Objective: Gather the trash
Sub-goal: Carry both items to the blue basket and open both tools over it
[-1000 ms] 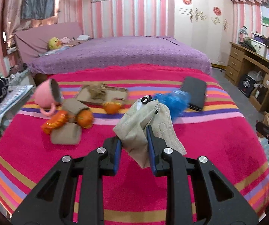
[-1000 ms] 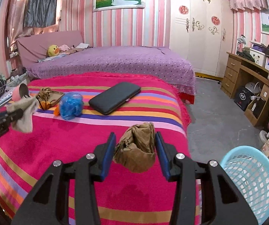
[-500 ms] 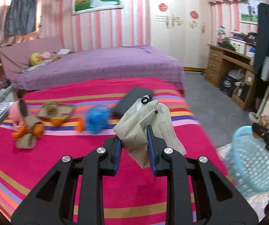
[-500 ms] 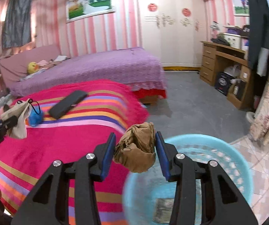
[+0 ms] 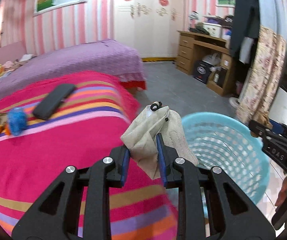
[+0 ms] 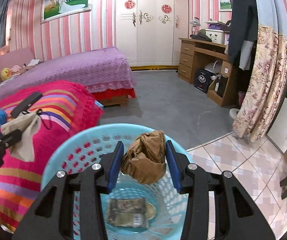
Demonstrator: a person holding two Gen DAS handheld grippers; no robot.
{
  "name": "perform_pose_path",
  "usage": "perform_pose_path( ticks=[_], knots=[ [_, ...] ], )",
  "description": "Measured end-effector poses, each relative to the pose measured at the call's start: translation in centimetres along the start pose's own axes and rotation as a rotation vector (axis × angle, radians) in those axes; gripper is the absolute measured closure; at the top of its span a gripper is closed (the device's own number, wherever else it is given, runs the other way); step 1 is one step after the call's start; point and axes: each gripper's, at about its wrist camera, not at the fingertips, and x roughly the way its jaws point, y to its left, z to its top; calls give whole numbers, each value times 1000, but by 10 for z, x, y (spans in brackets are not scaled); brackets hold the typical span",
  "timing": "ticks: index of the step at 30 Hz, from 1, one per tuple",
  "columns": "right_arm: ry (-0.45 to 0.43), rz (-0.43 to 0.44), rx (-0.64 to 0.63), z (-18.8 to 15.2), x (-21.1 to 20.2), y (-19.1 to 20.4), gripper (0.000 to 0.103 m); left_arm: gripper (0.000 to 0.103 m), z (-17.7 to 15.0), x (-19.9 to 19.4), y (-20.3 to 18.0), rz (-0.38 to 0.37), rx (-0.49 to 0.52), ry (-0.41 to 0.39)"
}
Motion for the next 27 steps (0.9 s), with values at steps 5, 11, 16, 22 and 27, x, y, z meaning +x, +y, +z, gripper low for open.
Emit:
perform_pose_path(
  ticks=[5,11,16,22,27],
  knots=[
    [5,-30,22,-10,1,-25,60,79,-2,13,-43,-43,66,16],
    [-11,-29,60,-15,-2,-38,60,75,-2,32,-61,-55,94,48],
    [-9,-21,58,-15,1,-36,60,28,4,42,-58,-69,104,62],
    [-1,-18,58,-17,5,-34,60,13,10,34,-32,10,92,10],
    [-7,-8,71,-16,8,-30,58,10,12,26,-6,55,88,-11]
  ],
)
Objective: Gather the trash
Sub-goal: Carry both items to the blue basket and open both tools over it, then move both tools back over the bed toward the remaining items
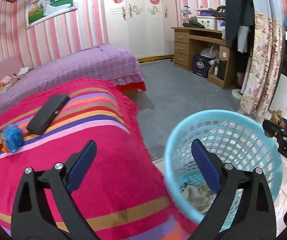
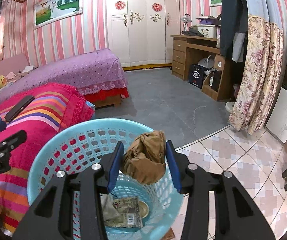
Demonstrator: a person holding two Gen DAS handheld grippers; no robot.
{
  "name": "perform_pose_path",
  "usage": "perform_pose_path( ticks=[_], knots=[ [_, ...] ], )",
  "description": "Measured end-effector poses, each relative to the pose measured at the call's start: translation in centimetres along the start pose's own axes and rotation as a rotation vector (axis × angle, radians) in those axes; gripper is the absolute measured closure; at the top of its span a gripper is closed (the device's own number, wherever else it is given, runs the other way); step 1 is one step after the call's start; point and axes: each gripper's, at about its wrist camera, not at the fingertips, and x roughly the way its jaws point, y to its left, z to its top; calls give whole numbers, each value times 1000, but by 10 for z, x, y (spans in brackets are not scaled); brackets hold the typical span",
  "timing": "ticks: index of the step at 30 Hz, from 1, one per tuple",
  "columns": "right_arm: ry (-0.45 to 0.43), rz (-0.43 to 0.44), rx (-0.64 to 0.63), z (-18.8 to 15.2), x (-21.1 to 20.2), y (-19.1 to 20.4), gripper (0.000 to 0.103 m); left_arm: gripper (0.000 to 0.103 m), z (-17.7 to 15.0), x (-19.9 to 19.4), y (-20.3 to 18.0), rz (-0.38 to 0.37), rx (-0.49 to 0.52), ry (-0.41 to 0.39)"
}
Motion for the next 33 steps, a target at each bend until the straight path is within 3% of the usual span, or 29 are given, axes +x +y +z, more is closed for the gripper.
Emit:
perform_pose_path(
  ticks=[2,4,7,13,18,26,33],
  knots=[
    [5,-1,0,1,4,6,57,9,-1,-1,8,18,-5,1],
    [9,-11,-2,2,6,13,40,9,-1,-2,17,23,-12,4],
    [-9,-44,1,7,4,22,24,9,-2,-7,29,32,-19,-2],
    [-32,-74,37,16,-6,34,7,7,0,-22,58,52,-49,-23],
    [-54,-61,7,23,-12,65,6,6,-1,-41,91,87,-78,-44],
    [-57,70,-31,30,-13,140,6,6,-13,-69,158,186,-106,-54],
    [-59,180,-60,26,-14,215,6,6,-32,-88,242,290,-150,-25]
  ],
)
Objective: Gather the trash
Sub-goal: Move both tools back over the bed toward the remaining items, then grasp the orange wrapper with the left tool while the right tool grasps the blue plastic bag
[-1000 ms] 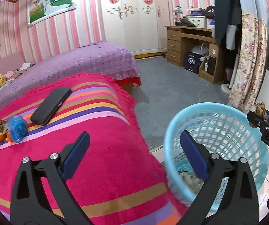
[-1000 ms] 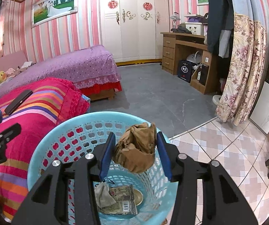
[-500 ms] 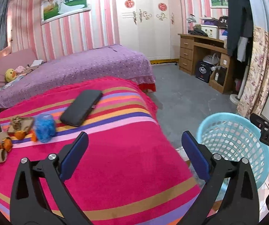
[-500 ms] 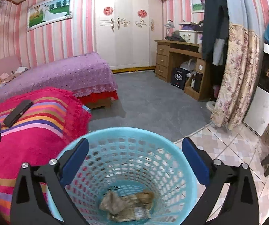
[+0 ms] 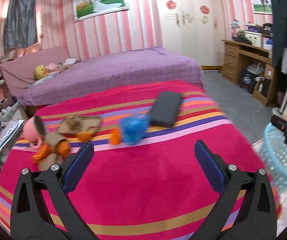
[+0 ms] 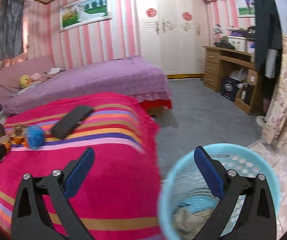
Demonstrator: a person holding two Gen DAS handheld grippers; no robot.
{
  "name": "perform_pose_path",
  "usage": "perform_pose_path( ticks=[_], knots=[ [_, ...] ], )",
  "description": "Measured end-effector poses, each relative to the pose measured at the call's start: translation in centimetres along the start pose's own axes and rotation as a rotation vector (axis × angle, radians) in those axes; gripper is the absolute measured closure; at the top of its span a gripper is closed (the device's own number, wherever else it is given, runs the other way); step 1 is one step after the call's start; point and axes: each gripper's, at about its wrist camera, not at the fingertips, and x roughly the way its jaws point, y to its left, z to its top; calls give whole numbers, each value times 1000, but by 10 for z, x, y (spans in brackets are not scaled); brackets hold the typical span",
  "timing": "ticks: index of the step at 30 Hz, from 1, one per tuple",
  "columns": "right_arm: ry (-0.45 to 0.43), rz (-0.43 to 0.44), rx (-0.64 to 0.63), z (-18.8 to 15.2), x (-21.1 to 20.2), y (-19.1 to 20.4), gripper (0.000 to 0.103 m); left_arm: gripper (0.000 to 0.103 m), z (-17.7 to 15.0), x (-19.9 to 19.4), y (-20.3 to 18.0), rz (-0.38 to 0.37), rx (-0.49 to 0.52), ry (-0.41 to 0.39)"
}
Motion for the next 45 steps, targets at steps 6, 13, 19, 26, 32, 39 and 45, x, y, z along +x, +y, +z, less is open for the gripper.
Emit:
perform_pose_path(
  ticks=[6,13,19,26,32,39,45],
  knots=[
    [-5,57,-50,-3,7,61,6,6,-10,11,76,102,-52,9],
    [32,96,-149,-18,15,115,6,6,-31,30,155,167,-100,72],
    [68,82,-214,-27,26,140,6,6,-44,48,205,211,-150,135],
    [88,94,-235,-30,35,155,6,7,-52,71,230,210,-183,208],
    [100,98,-235,-30,40,166,6,23,-46,87,240,185,-197,239],
    [103,107,-255,-30,41,177,6,52,-50,101,250,95,-224,271],
    [101,114,-282,-32,39,187,6,87,-53,97,262,66,-238,285]
  ],
)
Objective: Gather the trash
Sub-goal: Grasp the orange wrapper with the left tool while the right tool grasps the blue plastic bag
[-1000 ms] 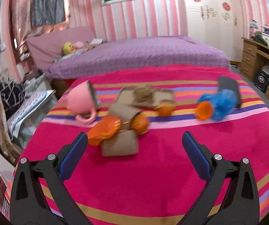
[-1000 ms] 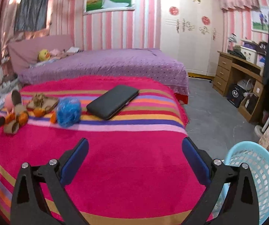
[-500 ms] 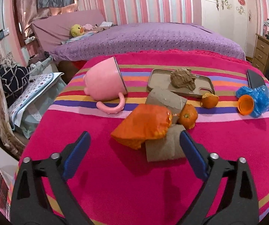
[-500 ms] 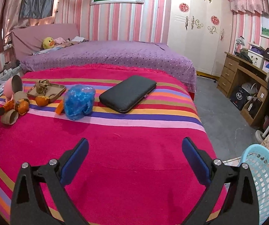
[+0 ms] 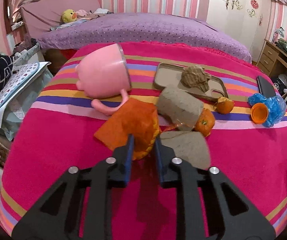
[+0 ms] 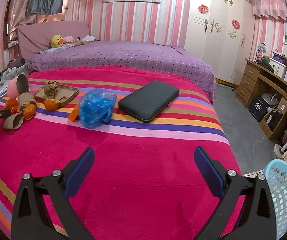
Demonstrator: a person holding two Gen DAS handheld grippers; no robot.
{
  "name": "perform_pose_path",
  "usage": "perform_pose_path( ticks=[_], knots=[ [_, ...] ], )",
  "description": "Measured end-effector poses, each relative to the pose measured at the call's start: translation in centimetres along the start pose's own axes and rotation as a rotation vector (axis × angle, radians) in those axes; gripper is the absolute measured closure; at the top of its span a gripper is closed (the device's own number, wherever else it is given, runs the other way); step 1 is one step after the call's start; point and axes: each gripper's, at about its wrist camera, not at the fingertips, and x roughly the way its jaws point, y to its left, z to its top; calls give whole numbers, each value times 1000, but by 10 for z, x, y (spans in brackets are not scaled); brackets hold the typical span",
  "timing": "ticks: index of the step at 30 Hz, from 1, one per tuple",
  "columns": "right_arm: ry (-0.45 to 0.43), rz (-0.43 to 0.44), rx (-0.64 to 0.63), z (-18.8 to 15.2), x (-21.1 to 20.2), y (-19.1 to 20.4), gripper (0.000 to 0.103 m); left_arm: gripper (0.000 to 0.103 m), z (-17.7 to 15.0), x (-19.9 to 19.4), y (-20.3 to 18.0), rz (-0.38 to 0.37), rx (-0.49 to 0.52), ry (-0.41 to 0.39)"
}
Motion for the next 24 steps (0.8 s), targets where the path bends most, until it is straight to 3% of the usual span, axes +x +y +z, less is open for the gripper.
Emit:
perform_pose_path(
  ticks=[2,13,20,24],
  knots=[
    [-1,6,-1,0,-1,3,6,97,-1,-5,4,10,-7,-10],
    [3,42,-21,8,6,26,6,98,6,-48,40,68,-70,-130],
    [10,72,-23,34,35,44,7,98,12,-59,54,84,-118,-171],
    [24,74,-66,50,58,58,25,98,13,-53,60,97,-146,-155]
  ],
)
